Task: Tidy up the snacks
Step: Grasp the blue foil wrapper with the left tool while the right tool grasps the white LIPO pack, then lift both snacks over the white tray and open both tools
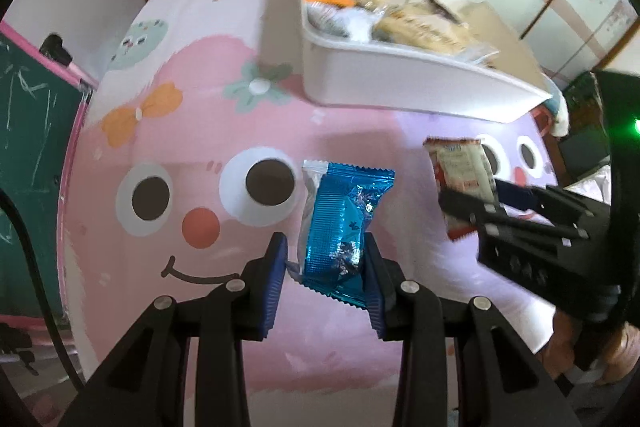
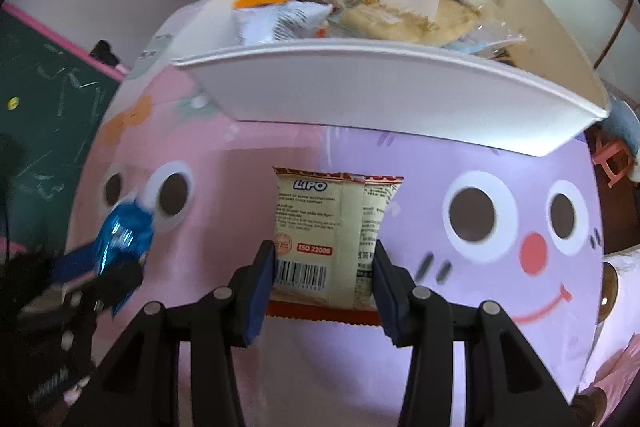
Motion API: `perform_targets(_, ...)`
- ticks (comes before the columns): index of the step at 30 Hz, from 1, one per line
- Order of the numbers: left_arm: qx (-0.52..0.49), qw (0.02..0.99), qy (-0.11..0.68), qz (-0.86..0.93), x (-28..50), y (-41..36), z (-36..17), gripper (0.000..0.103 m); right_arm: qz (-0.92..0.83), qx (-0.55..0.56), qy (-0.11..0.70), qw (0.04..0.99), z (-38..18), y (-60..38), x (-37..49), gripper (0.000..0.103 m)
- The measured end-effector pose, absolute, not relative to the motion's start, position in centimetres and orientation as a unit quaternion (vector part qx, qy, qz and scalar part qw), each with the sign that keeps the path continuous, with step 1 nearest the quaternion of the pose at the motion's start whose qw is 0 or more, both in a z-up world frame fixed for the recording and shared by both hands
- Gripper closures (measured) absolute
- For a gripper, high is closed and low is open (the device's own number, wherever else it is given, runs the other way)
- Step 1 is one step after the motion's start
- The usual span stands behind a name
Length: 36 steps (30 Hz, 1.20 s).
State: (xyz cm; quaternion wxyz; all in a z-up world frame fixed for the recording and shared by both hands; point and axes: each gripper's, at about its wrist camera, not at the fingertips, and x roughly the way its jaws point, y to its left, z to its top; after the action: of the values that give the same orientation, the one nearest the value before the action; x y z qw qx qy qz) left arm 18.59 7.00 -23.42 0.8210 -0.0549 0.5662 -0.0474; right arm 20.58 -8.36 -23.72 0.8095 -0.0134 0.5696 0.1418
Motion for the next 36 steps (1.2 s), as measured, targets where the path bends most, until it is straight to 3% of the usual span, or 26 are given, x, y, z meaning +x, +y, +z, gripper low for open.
perform_targets(12,-0.044,0.879,0.465,-0.094,20.5,3.6,-10.9,0.068,0.143,-0.001,0.499,0.855,-11.2,-12.8,19.1,0.057)
perform_targets(24,-0.010,0.913,0.404,-0.056,27.8,-0.1,-0.8,0.068,0.123,-0.039,0.365,0.922,3.3,-15.8,25.5,0.057)
perform_targets(29,-0.014,0.916,0.400,-0.037,31.7,-0.7,0.7,0.068,0.117,-0.032,0.348,0.930,5.3,-16.8,29.0,0.057)
perform_targets(36,-0.019,0.905,0.425,-0.017,36.5,-1.2,-1.1,0.068,0.121,-0.005,0.388,0.914,2.4,-17.4,34.2,0.057)
